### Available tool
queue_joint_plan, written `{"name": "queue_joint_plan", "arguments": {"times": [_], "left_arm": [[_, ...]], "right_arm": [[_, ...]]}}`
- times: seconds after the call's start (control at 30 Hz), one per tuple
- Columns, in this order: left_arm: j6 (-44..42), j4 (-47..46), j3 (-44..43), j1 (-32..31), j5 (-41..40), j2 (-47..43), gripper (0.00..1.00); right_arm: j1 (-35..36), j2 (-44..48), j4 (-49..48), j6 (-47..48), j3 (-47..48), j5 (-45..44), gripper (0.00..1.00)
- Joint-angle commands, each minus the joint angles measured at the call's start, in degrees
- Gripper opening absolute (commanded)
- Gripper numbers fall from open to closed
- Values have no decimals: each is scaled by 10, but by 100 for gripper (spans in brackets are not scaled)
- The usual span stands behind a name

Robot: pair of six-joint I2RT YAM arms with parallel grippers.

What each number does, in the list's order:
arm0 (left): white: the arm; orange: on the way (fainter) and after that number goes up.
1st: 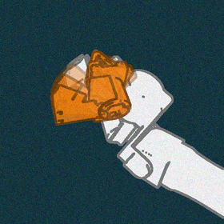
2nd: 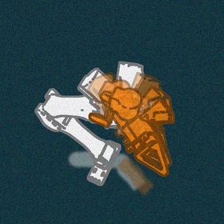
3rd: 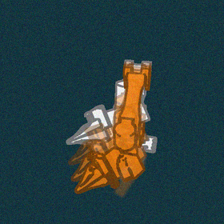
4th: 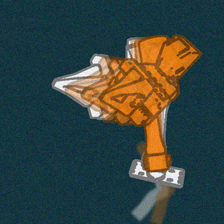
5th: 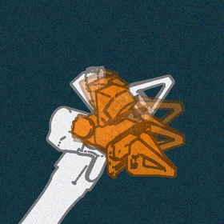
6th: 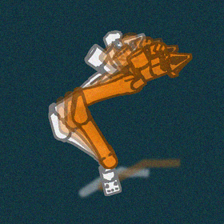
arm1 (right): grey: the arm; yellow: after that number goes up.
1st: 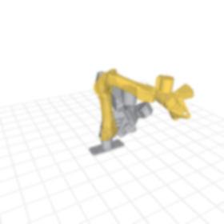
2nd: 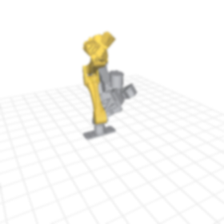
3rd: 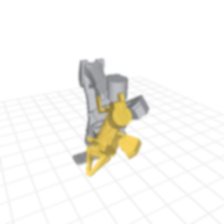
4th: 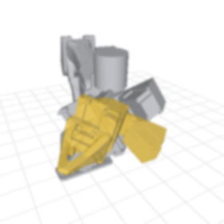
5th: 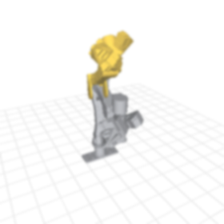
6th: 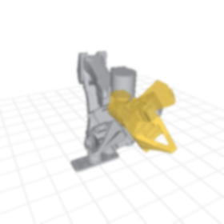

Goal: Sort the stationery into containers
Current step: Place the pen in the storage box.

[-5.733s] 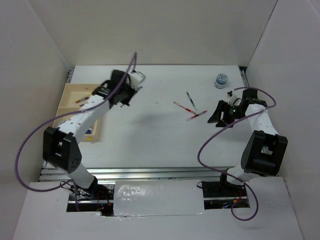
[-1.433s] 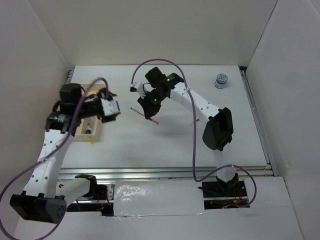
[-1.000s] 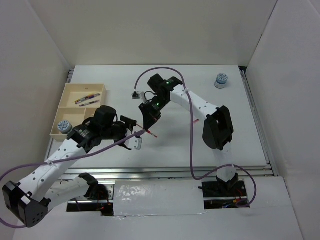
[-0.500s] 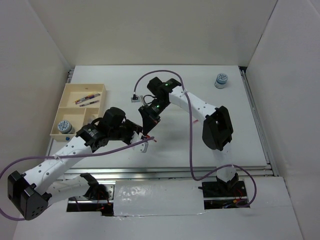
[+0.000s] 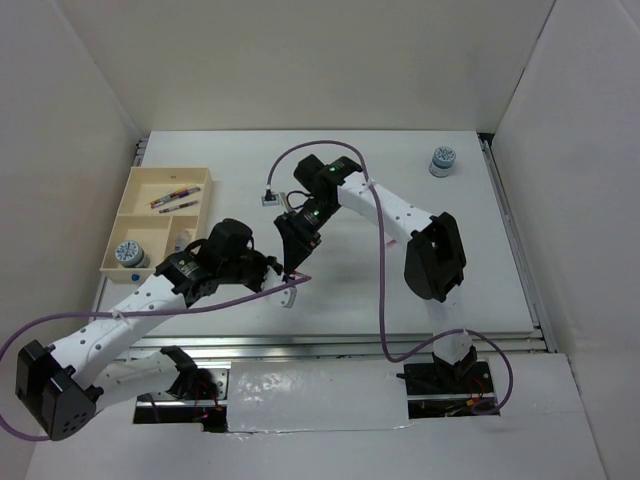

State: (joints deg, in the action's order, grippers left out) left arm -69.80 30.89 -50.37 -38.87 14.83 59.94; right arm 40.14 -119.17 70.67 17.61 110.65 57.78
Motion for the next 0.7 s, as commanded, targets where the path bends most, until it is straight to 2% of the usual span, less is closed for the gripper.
{"name": "queue_joint_plan", "arguments": {"times": [0.0, 0.1, 0.17, 0.2, 0.27, 0.3, 0.37, 0.4, 0.43, 0.47, 0.53, 0.67], "left_arm": [[5, 1, 6, 36, 21, -17, 0], [-45, 45, 4, 115, 71, -30, 0], [-124, 74, -1, 196, 91, -27, 0], [-166, 76, -16, 268, 117, -21, 0], [-218, 97, -52, 354, 163, 26, 0], [-267, 141, -107, 428, 186, 57, 0], [-305, 190, -175, 482, 201, 153, 0], [-342, 229, -244, 527, 203, 188, 0], [-357, 239, -276, 542, 202, 249, 0], [-380, 242, -325, 561, 202, 274, 0], [-399, 222, -359, 598, 213, 335, 0], [-403, 150, -411, 616, 185, 404, 0]], "right_arm": [[-19, 19, 17, 3, 20, 10, 66], [-84, 20, 14, -6, 47, 8, 68], [-150, 22, 3, -22, 65, 15, 69], [-172, 24, -3, -21, 74, 3, 69], [-232, 26, -9, -14, 63, -6, 69], [-251, 25, -6, -4, 45, -1, 69], [-292, 22, 19, 33, 13, 11, 68], [-302, 25, 29, 43, -2, 12, 68], [-310, 26, 28, 50, -16, 11, 68], [-321, 36, 25, 56, -48, 8, 67], [-328, 48, 5, 57, -77, 3, 67], [-340, 68, -12, 50, -111, -8, 67]]}}
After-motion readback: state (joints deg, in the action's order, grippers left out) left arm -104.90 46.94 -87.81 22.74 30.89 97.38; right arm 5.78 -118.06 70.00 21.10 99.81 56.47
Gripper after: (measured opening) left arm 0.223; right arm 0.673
